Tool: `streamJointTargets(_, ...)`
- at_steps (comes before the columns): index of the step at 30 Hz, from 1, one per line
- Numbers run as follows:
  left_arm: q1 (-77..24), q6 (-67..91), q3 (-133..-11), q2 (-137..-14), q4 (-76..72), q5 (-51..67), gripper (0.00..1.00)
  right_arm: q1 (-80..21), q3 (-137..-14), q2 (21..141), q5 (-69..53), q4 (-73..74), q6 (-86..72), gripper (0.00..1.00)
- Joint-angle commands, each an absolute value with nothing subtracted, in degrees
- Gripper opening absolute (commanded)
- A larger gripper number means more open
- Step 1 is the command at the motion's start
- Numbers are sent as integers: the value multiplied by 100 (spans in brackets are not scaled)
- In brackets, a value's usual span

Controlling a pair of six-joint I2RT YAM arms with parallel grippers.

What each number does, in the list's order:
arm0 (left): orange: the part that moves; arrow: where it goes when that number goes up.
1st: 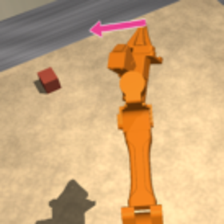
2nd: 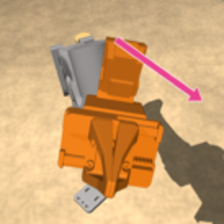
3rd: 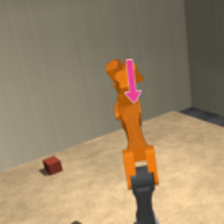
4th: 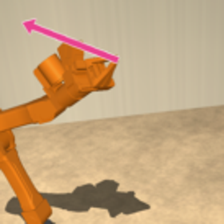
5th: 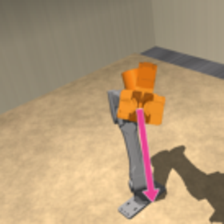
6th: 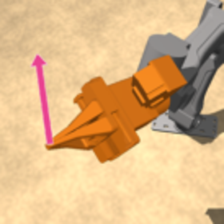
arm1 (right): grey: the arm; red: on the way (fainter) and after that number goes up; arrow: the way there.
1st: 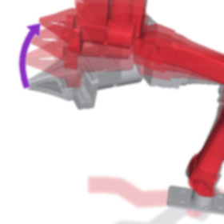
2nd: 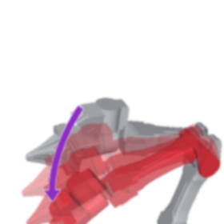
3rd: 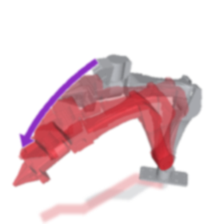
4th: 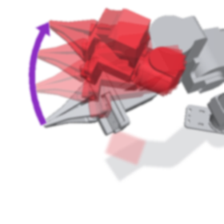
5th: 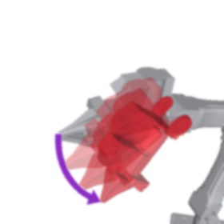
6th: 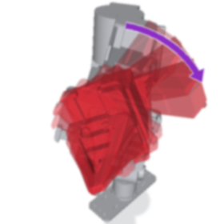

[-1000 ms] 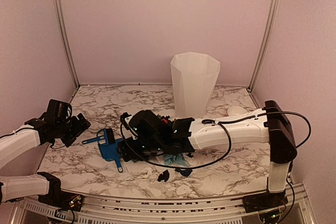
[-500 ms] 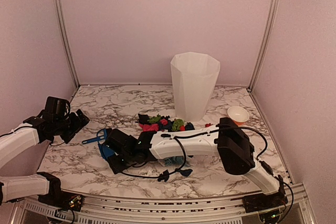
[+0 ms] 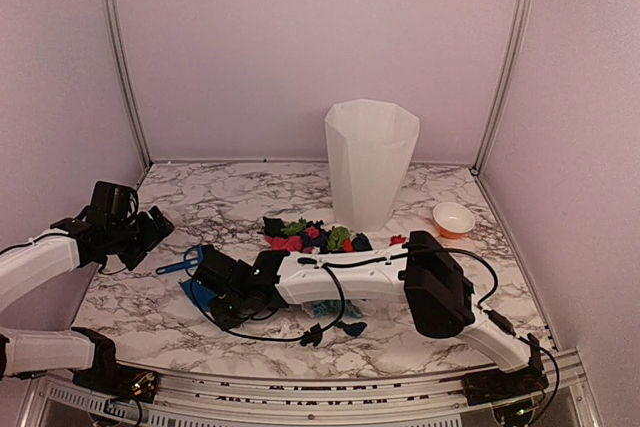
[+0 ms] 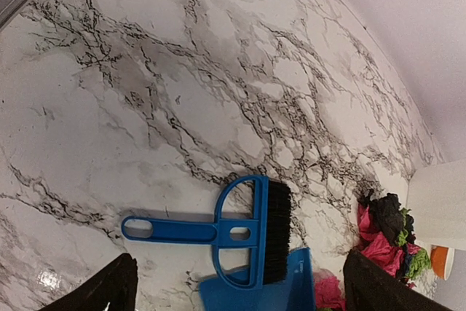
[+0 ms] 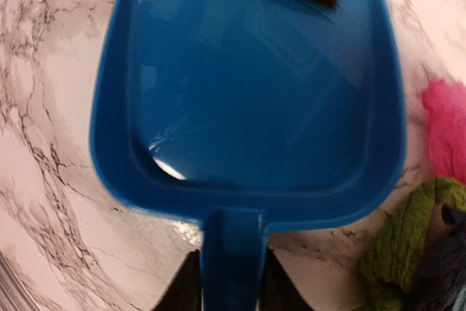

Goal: Sweep away the paper scraps from the table

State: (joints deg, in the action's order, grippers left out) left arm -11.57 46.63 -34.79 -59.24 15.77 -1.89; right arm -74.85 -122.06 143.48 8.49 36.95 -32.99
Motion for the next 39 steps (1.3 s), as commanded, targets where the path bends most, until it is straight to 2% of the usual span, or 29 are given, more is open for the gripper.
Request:
streamJointTargets(1,-1124,4581,-3672,-6062,1368,-115,99,-7508,-12160,14055,1140,3926,-3207,18)
streamJointTargets(5,-1116,4470,-3744,-6185,1355,-94,99,-7479,-11893,13634,1204,3947,-3087,9)
streamJointTargets(12,-1107,4492,-3676,-6259,1289,-155,98,-7457,-11244,12811,1389,4156,-2868,6)
streamJointTargets(19,-1107,4554,-3457,-6178,1293,-294,91,-7406,-10286,11845,1611,4334,-2661,6)
streamJointTargets(28,-1108,4994,-3038,-6398,1524,-1442,77,-6790,-7494,9942,1858,3996,-2865,6)
streamJointTargets(32,-1128,4984,-3020,-6740,1374,-1434,70,-6462,-6445,9285,1795,3828,-3094,7)
streamJointTargets(39,-1472,4838,-3445,-7581,1271,-1643,69,-5968,-5063,8311,1699,3613,-3545,9)
